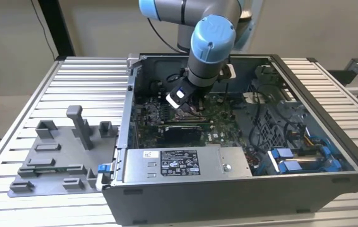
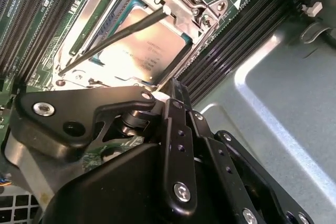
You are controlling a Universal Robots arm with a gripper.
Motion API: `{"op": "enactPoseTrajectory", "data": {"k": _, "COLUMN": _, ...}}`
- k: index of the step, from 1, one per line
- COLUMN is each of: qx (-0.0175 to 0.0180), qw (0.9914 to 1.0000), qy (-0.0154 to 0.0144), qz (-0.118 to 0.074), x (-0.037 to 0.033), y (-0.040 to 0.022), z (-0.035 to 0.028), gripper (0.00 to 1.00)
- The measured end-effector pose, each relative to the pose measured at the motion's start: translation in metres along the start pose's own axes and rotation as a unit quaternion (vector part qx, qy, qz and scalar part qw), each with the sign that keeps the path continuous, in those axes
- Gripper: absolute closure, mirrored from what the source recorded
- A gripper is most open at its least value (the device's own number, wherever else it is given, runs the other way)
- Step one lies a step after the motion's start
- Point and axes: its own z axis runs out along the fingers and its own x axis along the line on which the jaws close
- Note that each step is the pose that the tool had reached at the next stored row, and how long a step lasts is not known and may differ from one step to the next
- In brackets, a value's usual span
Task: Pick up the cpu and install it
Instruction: 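Install the first cpu locking lever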
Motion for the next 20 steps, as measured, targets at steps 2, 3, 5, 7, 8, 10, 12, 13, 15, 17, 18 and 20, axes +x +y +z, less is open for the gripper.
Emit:
{"op": "enactPoseTrajectory", "data": {"k": 2, "qx": 0.0001, "qw": 1.00000, "qy": -0.0003, "qz": 0.000, "x": -0.0004, "y": -0.0001, "z": 0.0005, "gripper": 1.00}}
{"op": "enactPoseTrajectory", "data": {"k": 3, "qx": 0.0000, "qw": 1.00000, "qy": -0.0002, "qz": 0.000, "x": -0.0007, "y": -0.0001, "z": 0.0010, "gripper": 1.00}}
{"op": "enactPoseTrajectory", "data": {"k": 5, "qx": 0.0000, "qw": 1.00000, "qy": 0.0001, "qz": 0.000, "x": -0.0010, "y": -0.0001, "z": 0.0020, "gripper": 1.00}}
{"op": "enactPoseTrajectory", "data": {"k": 7, "qx": 0.0003, "qw": 1.00000, "qy": -0.0004, "qz": 0.000, "x": -0.0002, "y": 0.0001, "z": 0.0028, "gripper": 1.00}}
{"op": "enactPoseTrajectory", "data": {"k": 8, "qx": 0.0004, "qw": 1.00000, "qy": -0.0006, "qz": 0.000, "x": 0.0013, "y": 0.0004, "z": 0.0034, "gripper": 1.00}}
{"op": "enactPoseTrajectory", "data": {"k": 10, "qx": -0.0006, "qw": 1.00000, "qy": 0.0023, "qz": 0.000, "x": 0.0051, "y": 0.0011, "z": 0.0059, "gripper": 1.00}}
{"op": "enactPoseTrajectory", "data": {"k": 12, "qx": -0.0011, "qw": 0.99998, "qy": 0.0057, "qz": 0.000, "x": 0.0067, "y": 0.0012, "z": 0.0050, "gripper": 1.00}}
{"op": "enactPoseTrajectory", "data": {"k": 13, "qx": -0.0011, "qw": 0.99998, "qy": 0.0056, "qz": 0.000, "x": 0.0086, "y": 0.0014, "z": 0.0013, "gripper": 1.00}}
{"op": "enactPoseTrajectory", "data": {"k": 15, "qx": -0.0007, "qw": 0.99999, "qy": 0.0049, "qz": 0.000, "x": 0.0111, "y": 0.0015, "z": -0.0080, "gripper": 1.00}}
{"op": "enactPoseTrajectory", "data": {"k": 17, "qx": -0.0008, "qw": 0.99999, "qy": 0.0050, "qz": 0.000, "x": 0.0133, "y": 0.0018, "z": -0.0169, "gripper": 1.00}}
{"op": "enactPoseTrajectory", "data": {"k": 18, "qx": -0.0008, "qw": 0.99999, "qy": 0.0050, "qz": 0.000, "x": 0.0142, "y": 0.0018, "z": -0.0219, "gripper": 1.00}}
{"op": "enactPoseTrajectory", "data": {"k": 20, "qx": -0.0008, "qw": 0.99999, "qy": 0.0050, "qz": 0.000, "x": 0.0129, "y": 0.0007, "z": -0.0291, "gripper": 1.00}}
